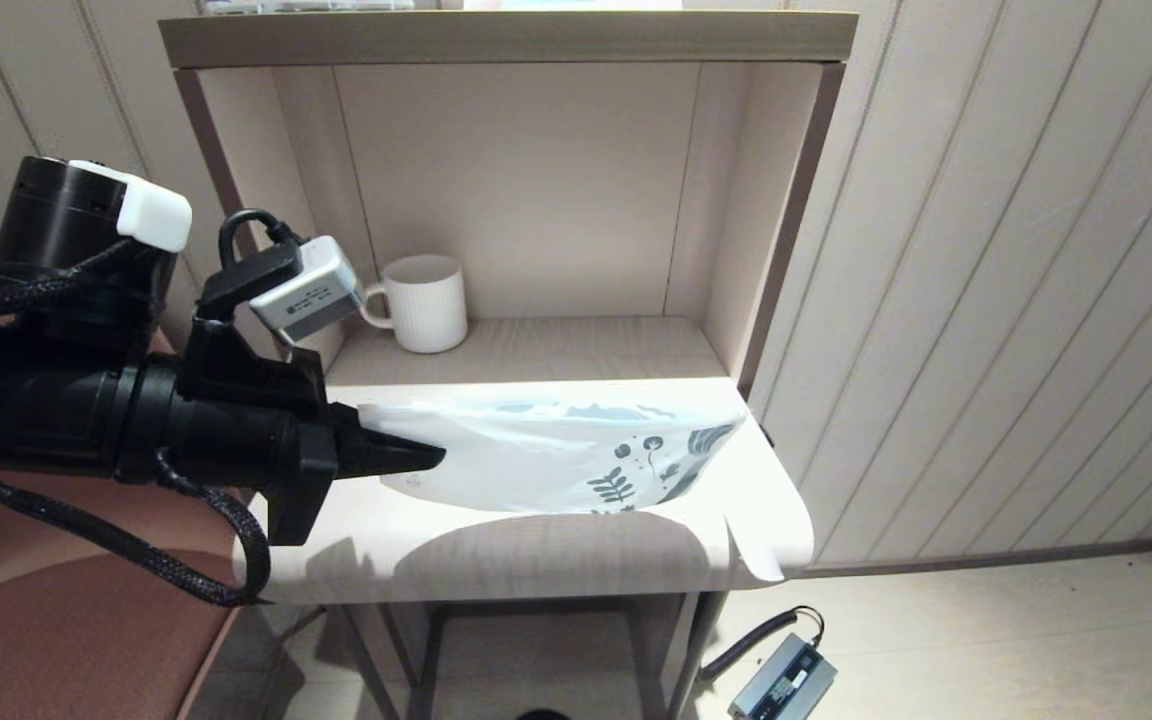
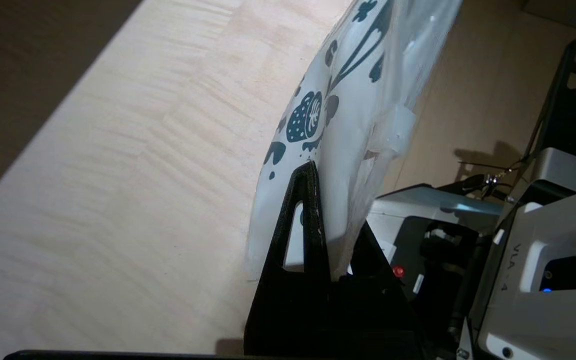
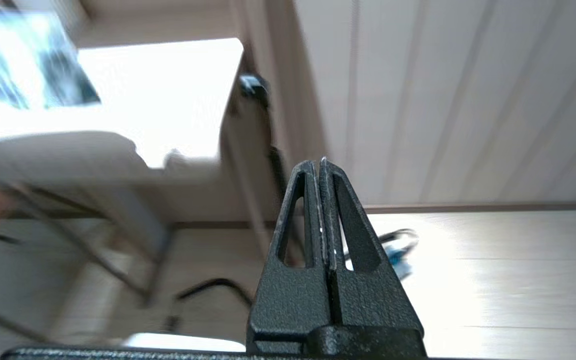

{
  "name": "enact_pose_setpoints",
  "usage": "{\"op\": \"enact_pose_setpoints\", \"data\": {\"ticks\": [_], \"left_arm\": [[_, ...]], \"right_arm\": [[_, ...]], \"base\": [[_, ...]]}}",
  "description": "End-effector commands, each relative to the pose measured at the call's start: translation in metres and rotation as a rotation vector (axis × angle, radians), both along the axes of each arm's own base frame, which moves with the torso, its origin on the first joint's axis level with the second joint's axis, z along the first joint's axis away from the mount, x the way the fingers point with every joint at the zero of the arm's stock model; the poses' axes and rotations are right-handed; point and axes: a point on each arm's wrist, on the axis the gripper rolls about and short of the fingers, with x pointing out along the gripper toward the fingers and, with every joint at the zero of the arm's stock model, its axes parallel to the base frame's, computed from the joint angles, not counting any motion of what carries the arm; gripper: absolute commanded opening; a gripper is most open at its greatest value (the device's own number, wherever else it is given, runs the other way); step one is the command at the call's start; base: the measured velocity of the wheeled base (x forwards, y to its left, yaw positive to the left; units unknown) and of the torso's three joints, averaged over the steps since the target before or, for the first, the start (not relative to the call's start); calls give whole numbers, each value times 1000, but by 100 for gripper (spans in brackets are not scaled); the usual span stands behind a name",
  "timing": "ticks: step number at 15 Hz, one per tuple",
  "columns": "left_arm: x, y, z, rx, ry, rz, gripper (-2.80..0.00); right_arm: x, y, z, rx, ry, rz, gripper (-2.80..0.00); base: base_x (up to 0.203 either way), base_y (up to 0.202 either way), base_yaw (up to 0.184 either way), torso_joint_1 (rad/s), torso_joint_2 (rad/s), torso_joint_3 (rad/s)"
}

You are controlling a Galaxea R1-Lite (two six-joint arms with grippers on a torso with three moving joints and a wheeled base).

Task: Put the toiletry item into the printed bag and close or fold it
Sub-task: Pick up the comb

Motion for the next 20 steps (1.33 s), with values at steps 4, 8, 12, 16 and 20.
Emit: {"op": "enact_pose_setpoints", "data": {"ticks": [4,8,12,16,20], "left_arm": [[1,-1,-1,0,3,-2,-280],[5,-2,-4,5,12,-3,-280],[14,-6,-9,2,8,-3,-280],[25,-12,-14,0,6,-5,-280],[26,-13,-14,-2,3,-6,-280]], "right_arm": [[111,11,64,333,322,188,-280],[168,19,53,605,643,416,-280],[197,-8,51,841,821,511,-280],[213,-14,26,839,951,516,-280],[204,-14,7,717,998,556,0]], "base": [[0,0,0,0,0,0],[0,0,0,0,0,0],[0,0,0,0,0,0],[0,0,0,0,0,0],[0,0,0,0,0,0]]}}
